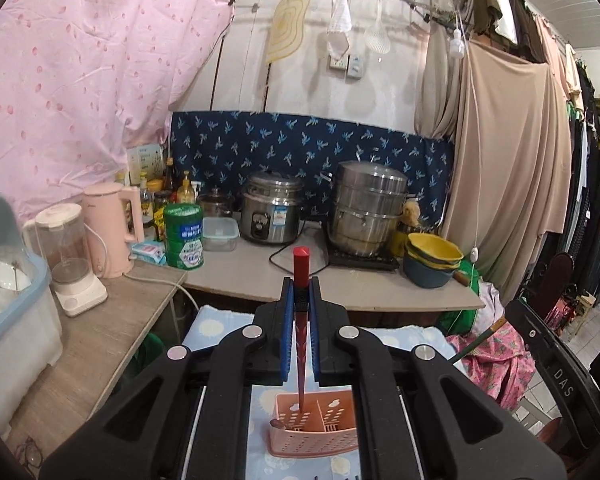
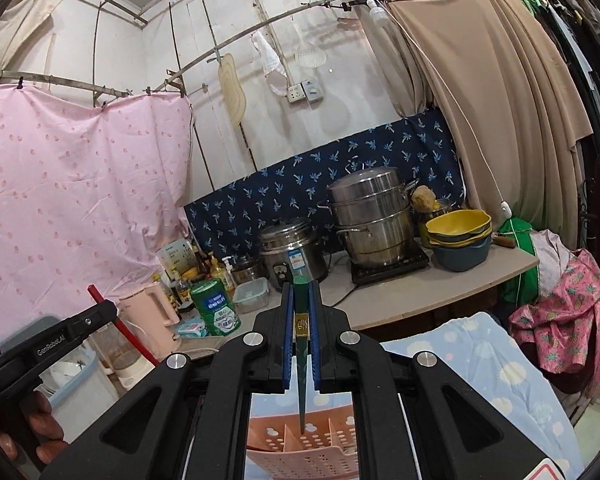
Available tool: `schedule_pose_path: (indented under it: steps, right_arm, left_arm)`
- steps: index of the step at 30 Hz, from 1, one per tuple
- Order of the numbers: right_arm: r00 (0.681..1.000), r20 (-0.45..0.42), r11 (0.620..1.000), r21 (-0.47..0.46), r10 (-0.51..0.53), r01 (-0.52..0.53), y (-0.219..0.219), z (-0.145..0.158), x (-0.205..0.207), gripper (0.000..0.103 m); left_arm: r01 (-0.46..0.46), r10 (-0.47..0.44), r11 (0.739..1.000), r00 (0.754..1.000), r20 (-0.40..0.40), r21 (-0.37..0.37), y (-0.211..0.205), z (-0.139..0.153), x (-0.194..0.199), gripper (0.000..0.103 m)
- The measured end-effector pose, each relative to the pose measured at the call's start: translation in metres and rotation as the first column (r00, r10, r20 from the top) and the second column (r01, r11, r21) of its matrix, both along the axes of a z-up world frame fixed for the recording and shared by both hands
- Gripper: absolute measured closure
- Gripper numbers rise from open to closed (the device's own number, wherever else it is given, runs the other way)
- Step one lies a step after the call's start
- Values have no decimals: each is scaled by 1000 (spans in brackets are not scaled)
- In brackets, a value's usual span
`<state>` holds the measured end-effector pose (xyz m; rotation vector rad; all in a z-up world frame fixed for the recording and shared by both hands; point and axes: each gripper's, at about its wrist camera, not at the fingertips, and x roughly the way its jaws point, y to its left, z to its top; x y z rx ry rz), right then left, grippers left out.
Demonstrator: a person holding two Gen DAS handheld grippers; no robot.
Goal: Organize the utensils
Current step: 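Carry both chopsticks into the pink holder and open both tools, then return both tools to the table and grasp a green chopstick with the right tool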
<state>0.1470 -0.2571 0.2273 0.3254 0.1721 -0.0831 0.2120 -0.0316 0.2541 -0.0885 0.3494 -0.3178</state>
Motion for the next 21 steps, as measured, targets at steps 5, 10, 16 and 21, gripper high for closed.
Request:
schedule_pose_path:
  steps: [5, 10, 16, 21]
  right_arm:
    - [998, -67, 1000, -10, -1, 0, 3, -25, 19, 96]
    - [991, -136, 1000, -16, 10, -12, 1, -48, 33, 96]
    - [991, -135, 1000, -8, -4, 3, 0, -53, 25, 76]
    - [992, -126, 1000, 2, -3, 4, -2, -52, 4, 74]
  left_arm:
    - [-4, 5, 1000, 998, -66, 14, -3, -28, 19, 96]
    - [-3, 5, 1000, 994, -108, 21, -4, -44, 29, 96]
    - [-15, 19, 999, 992, -123, 30, -3, -48, 25, 72]
    - [-33, 37, 999, 995, -96, 39, 1, -45, 8, 62]
